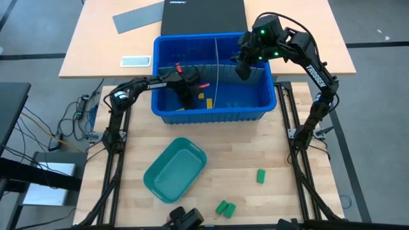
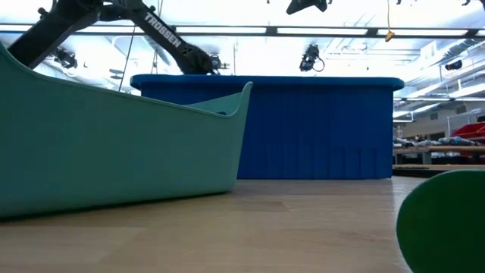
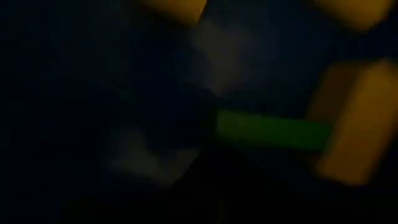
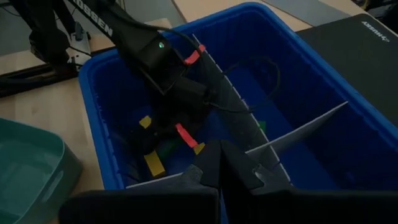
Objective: Sort Items/Unsort Items
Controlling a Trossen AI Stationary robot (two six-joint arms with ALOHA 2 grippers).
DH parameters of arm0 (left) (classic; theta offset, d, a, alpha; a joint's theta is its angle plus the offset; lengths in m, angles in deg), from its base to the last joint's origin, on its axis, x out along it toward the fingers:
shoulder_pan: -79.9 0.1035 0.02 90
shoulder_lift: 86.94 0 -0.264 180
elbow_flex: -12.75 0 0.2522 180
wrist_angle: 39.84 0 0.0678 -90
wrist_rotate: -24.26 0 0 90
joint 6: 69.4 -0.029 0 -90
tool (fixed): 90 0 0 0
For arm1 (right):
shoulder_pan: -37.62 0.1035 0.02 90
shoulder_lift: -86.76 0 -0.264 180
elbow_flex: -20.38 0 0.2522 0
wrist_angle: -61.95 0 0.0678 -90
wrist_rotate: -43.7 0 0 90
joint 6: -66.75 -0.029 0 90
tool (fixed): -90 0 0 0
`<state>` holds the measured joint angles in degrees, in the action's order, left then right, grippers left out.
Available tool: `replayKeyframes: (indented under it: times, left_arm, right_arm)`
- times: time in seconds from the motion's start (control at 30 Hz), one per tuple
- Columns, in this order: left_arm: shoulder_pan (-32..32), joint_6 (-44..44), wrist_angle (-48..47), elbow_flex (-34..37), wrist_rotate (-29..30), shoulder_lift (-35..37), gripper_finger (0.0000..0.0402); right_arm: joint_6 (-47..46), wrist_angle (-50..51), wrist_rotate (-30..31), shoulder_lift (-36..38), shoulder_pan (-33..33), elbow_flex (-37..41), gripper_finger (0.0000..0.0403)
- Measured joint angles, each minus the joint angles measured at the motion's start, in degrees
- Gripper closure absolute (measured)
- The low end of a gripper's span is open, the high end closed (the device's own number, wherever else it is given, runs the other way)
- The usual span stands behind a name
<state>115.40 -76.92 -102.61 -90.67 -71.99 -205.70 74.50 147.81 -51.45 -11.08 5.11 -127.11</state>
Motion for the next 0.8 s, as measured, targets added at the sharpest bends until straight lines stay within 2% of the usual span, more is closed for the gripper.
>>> replayKeyframes:
  times: [0.23, 0.47, 0.63, 0.8]
  left_arm:
    - [2.44, -2.61, -6.18, -9.42, -6.33, 0.15, 0.0399]
    - [4.36, -4.12, -13.46, -14.97, -17.39, 0.22, 0.04]
    - [3.73, -2.91, -16.48, -14.04, -17.96, 0.33, 0.0395]
    - [1.13, -3.4, -14.9, -8.4, -18.53, 0.33, 0.0347]
  right_arm:
    - [0.33, 0.0, 0.17, 0.0, -0.02, 0.0, 0.0403]
    - [0.39, 0.0, 0.18, 0.0, -0.33, 0.0, 0.0403]
    - [0.86, 0.02, 0.17, 0.0, -0.33, 0.0, 0.0403]
    - [0.98, 0.0, 0.17, 0.02, -0.33, 0.0, 0.0403]
